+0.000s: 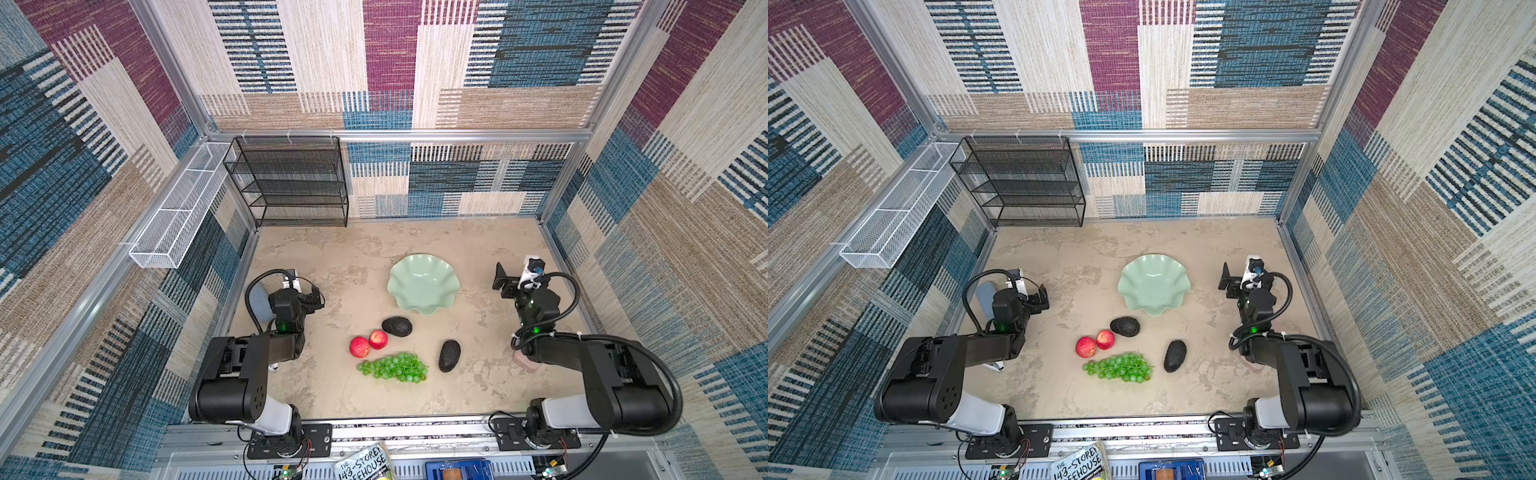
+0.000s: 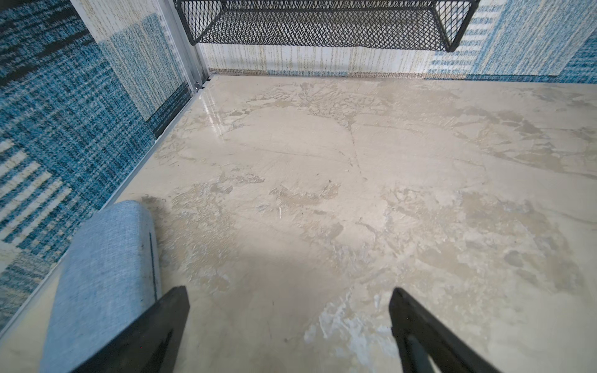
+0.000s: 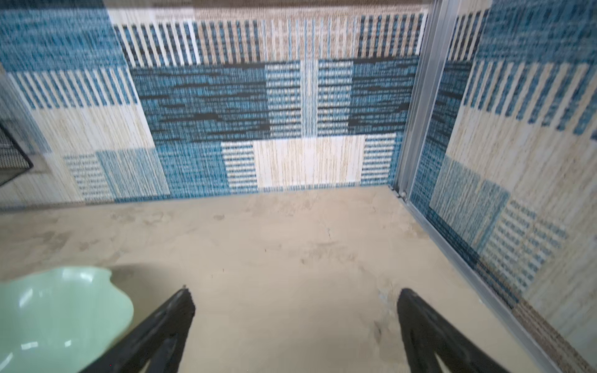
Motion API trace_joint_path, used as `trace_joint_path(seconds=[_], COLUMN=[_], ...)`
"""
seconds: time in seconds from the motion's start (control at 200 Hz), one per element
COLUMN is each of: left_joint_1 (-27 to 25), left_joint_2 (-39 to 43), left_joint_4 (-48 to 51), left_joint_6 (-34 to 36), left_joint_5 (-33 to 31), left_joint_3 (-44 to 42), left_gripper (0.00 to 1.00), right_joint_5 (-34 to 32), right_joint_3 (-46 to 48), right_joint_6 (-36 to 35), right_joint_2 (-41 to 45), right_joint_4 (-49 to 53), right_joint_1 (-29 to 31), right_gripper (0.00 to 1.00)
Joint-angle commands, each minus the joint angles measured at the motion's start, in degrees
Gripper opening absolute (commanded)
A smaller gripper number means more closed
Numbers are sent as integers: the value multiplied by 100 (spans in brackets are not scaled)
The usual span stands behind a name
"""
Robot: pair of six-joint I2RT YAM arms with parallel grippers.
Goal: Place and organize the fake fruits in the fruit bowl
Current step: 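Raise both arms from rest toward the table, then grasp the dark avocado nearest the robot with the right gripper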
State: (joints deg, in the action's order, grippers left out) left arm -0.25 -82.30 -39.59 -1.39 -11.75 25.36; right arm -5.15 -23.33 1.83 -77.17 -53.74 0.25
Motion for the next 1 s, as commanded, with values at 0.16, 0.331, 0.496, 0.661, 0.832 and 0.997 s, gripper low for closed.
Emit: trace_joint_path(seconds=[0.16, 0.331, 0.496, 0.661, 0.832, 0.997], left_joint_1=[7, 18, 18, 17, 17, 17], left_joint_2=[1498, 2070, 2297, 2219, 2285, 2356], left_joint_4=[4845, 5464, 5482, 5641, 5715, 5713], left_joint_6=[-973, -1150, -1457, -1432, -1427, -1422], left_joint_5=[-107, 256, 415, 692, 628, 576], left_joint_3=[2251, 2243, 2107, 2262, 2311, 2304], left_gripper=[97, 92, 92, 92, 92, 93], right_joint_5=[601, 1117, 665, 403, 243, 280], right_joint_3=[-1099, -1179, -1364, -1246, -1088, -895], right_joint_6=[1594, 2064, 2653, 3607, 4407, 4867], right_joint_2=[822, 1705, 2105, 2366, 2364, 2057], right_joint_4=[3570, 5200, 7536, 8557, 8978, 8619], right_joint_1=[7, 339, 1273, 2419, 3342, 3960], right_gripper=[100, 99, 94, 92, 92, 91])
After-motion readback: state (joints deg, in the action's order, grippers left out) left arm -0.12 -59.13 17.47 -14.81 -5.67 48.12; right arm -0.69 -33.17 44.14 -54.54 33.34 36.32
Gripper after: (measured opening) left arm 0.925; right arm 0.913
